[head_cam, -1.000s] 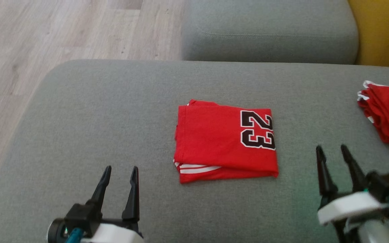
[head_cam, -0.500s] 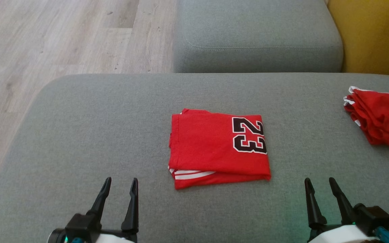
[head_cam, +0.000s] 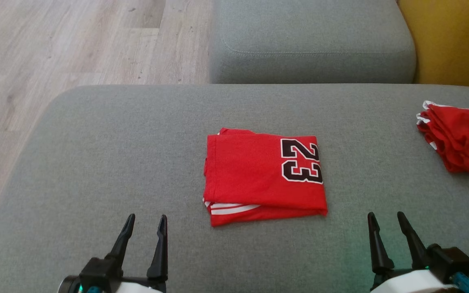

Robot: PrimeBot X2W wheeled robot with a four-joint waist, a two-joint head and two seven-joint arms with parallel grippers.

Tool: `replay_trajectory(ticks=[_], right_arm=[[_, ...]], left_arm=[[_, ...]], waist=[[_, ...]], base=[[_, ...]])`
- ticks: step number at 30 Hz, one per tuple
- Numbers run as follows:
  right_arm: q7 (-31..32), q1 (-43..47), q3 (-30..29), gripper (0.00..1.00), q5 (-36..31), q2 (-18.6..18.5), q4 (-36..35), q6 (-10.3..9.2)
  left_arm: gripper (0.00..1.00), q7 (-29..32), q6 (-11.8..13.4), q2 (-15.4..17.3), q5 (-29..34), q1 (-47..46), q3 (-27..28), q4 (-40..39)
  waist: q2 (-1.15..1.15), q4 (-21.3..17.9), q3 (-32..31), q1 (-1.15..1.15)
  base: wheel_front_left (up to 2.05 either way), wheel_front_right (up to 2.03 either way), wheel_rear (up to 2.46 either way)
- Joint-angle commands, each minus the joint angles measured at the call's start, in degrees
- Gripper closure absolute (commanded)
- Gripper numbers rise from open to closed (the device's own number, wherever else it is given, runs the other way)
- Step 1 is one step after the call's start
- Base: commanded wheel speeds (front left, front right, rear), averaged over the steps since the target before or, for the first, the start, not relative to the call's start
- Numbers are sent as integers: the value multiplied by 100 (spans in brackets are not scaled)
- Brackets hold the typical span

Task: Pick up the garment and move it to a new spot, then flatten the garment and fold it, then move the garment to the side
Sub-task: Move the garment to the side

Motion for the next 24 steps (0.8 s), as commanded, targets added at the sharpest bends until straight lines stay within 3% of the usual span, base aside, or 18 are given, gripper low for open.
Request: replay_trajectory(ticks=[1,24], right_arm=[[-77,-227,123,0,-52,-8,-207,37],[-78,-267,103,0,-57,8,-179,37]], left_arm=[[0,-70,29,-46,-28,-272,152,-159],[0,-70,24,-47,-48,-327,95,-186]], waist=[[0,-2,8,0],[0,15,73,0]], base=[[0,0,0],[0,0,0]])
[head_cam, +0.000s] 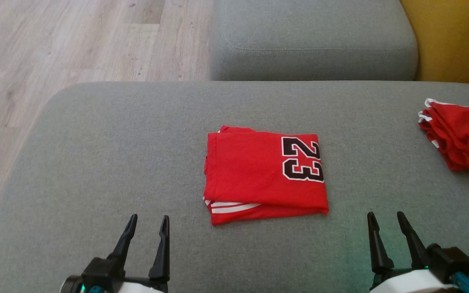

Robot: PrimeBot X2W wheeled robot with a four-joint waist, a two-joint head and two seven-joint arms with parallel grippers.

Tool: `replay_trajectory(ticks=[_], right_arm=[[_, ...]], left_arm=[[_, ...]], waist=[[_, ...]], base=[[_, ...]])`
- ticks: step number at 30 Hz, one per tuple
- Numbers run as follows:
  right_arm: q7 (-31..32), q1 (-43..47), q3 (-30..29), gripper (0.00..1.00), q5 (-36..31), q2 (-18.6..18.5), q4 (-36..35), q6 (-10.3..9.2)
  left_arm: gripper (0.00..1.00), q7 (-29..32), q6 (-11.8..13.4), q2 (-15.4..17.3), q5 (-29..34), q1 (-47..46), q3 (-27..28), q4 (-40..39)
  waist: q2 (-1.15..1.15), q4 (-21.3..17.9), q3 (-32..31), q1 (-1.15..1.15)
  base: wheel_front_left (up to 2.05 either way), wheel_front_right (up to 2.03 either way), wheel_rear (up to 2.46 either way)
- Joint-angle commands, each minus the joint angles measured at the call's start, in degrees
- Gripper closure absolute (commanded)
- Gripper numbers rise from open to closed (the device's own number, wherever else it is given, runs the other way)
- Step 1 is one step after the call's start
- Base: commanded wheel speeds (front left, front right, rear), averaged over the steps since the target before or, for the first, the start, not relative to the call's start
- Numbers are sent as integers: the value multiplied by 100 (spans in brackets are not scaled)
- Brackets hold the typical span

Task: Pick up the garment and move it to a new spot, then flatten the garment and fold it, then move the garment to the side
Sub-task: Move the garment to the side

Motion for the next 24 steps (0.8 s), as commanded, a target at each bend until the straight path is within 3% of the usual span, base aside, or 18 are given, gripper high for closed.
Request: replay_trajectory(ticks=[1,16,24], right_arm=[[-78,-267,106,0,-61,-25,-167,37],[-21,-789,127,0,31,-156,229,37],[1170,-2101,242,0,769,-367,997,37]], left_arm=[[0,-70,24,-47,-33,-322,137,-224],[0,-70,27,-47,-39,-562,-67,-424],[0,-70,62,-47,-112,-925,-255,-419]], waist=[[0,13,17,0],[0,260,534,0],[0,453,1017,0]], base=[[0,0,0],[0,0,0],[0,0,0]])
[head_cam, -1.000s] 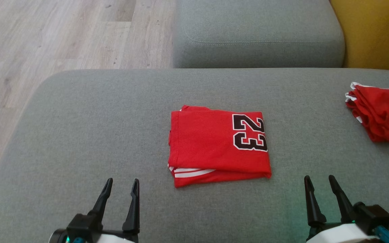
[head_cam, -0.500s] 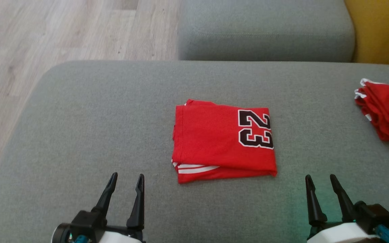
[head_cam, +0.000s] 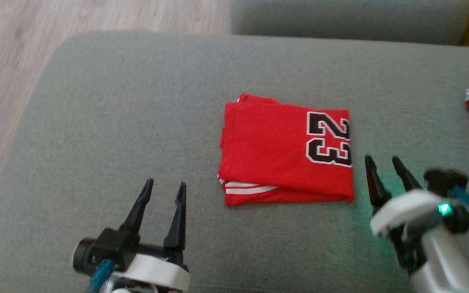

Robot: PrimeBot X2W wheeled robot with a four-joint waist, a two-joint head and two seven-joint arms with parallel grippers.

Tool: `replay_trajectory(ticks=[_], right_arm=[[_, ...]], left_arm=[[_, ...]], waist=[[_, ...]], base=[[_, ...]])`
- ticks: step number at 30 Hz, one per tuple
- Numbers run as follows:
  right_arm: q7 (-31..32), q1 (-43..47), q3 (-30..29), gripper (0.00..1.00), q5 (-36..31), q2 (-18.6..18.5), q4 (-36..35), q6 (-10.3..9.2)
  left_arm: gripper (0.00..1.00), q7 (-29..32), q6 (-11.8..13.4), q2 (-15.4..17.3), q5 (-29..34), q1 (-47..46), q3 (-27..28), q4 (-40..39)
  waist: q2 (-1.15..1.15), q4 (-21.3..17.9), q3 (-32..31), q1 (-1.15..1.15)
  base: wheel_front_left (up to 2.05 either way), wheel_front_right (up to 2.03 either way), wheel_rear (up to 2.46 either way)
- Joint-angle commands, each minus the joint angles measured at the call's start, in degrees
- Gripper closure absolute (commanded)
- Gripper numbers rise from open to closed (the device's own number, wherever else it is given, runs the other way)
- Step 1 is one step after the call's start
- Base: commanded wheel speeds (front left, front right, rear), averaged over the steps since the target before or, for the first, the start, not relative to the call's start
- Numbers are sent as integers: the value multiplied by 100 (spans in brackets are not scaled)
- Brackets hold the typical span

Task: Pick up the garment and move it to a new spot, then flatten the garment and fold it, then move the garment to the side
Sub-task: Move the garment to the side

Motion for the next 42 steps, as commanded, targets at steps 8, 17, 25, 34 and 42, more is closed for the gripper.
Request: replay_trajectory(ticks=[8,17,25,34,42], right_arm=[[1489,-1184,408,0,1299,-395,616,37],[1977,-1301,696,84,1964,-376,923,37],[1799,-1513,831,100,2041,-799,864,37],[2112,-2183,608,100,1785,-1914,465,37],[2602,-2875,1,100,1369,-3130,218,37]], left_arm=[[0,-70,133,-41,-173,-555,-96,-161],[0,-70,172,-41,-203,-669,-169,-132],[0,-70,187,-41,-109,-710,-99,-164],[0,-70,122,-41,-195,-954,-217,-213],[0,-70,73,-41,-153,-1481,-328,-257]], waist=[[0,287,416,-1],[0,374,538,-1],[0,149,611,-1],[0,-464,1020,-1],[0,-717,1521,-1]], base=[[0,0,0],[0,0,0],[0,0,0],[0,0,0],[0,0,0]])
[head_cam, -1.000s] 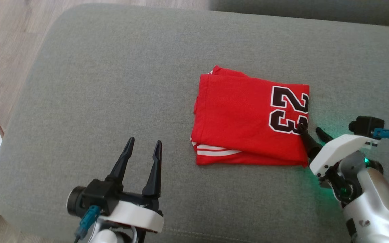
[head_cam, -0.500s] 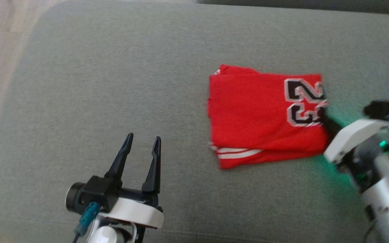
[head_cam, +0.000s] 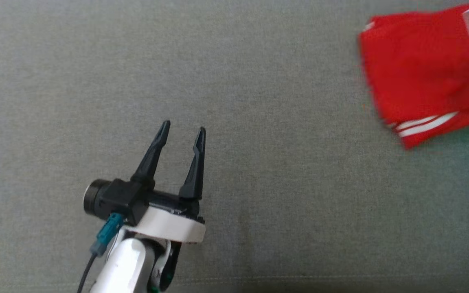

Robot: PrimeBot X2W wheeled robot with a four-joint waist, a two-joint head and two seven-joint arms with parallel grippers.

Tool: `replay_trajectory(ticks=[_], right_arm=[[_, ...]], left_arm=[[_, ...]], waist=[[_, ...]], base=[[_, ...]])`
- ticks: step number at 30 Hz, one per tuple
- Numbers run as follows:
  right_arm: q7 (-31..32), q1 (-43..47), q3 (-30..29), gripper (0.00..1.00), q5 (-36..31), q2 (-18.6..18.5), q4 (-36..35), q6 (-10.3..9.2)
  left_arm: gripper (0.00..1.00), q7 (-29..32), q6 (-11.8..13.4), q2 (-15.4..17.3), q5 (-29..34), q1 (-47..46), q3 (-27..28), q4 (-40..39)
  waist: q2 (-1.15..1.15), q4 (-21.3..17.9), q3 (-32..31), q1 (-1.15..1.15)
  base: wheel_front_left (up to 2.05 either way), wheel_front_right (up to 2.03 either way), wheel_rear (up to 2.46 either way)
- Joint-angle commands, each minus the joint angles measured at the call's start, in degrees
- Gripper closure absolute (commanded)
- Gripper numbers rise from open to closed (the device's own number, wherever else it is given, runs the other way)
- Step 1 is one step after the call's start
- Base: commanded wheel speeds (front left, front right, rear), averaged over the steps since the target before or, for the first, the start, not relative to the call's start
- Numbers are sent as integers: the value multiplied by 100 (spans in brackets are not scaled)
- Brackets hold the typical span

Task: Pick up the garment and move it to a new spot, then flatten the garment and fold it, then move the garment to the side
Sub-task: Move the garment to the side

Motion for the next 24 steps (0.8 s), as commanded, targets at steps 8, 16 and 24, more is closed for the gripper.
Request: replay_trajectory(ticks=[8,16,24], right_arm=[[280,-277,-653,100,-572,-945,-243,37],[31,15,-837,0,-1882,-593,-145,37],[-881,670,-288,0,-2196,1025,-348,37]], left_arm=[[0,-69,-35,-25,104,-376,88,-218],[0,-69,-2,-25,77,-336,127,-96],[0,-69,121,-25,6,59,343,64]], waist=[[0,43,434,-1],[0,99,132,-1],[0,17,-835,-1]], base=[[0,0,0],[0,0,0],[0,0,0]])
